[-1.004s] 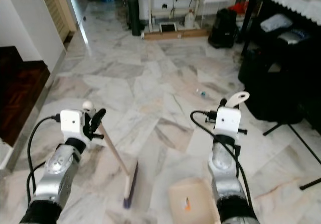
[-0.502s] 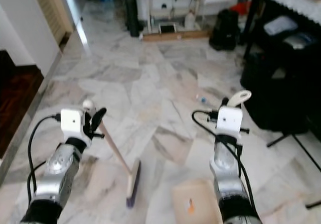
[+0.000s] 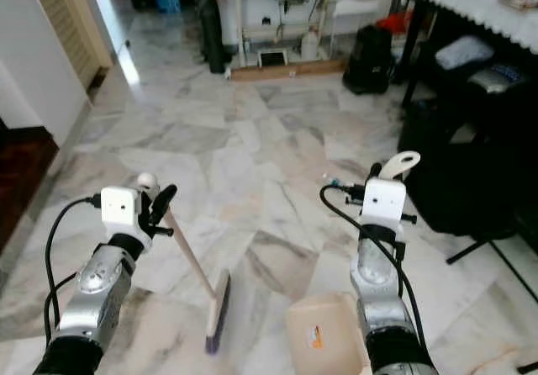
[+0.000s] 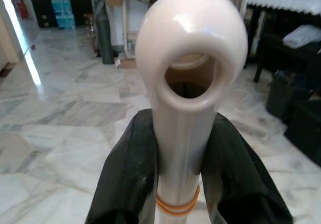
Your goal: Sweep floor
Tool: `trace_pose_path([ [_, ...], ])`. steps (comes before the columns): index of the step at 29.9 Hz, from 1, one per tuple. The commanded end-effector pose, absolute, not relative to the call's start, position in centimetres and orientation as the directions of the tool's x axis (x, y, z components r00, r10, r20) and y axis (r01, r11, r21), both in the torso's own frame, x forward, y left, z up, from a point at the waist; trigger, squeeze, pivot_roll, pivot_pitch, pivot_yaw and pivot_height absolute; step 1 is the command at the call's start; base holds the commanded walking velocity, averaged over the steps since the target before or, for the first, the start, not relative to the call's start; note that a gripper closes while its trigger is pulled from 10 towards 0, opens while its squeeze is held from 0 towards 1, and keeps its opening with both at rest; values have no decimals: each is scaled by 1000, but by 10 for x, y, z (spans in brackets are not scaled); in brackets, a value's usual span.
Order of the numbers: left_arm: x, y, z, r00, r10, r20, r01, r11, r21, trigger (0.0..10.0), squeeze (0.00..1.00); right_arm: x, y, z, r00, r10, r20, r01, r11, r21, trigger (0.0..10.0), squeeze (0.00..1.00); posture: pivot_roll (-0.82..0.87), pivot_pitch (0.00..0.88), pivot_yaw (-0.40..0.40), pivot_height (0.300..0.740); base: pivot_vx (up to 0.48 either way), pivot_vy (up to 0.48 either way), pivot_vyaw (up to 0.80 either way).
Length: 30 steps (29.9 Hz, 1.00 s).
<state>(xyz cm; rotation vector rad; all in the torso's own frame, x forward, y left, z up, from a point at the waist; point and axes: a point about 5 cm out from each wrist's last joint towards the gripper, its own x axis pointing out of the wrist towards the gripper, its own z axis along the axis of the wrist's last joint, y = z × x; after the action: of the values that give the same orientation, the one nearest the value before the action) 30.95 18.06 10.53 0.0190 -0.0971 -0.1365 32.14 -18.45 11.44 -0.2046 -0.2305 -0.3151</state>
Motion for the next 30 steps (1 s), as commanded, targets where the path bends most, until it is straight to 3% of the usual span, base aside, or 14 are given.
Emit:
trace_pose_path([
  [1, 313, 177, 120, 976, -149, 162, 143, 989, 47, 10000, 0, 322, -190, 125, 907, -298, 296, 350, 927, -138, 10000, 0, -139, 0, 45, 740, 382, 0, 0],
  [30, 311, 181, 116, 981, -127, 148, 121, 991, 54, 10000, 0, 321, -189, 125, 905, -297, 305, 349, 928, -132, 10000, 0, -91, 0, 44, 740, 380, 0, 0],
])
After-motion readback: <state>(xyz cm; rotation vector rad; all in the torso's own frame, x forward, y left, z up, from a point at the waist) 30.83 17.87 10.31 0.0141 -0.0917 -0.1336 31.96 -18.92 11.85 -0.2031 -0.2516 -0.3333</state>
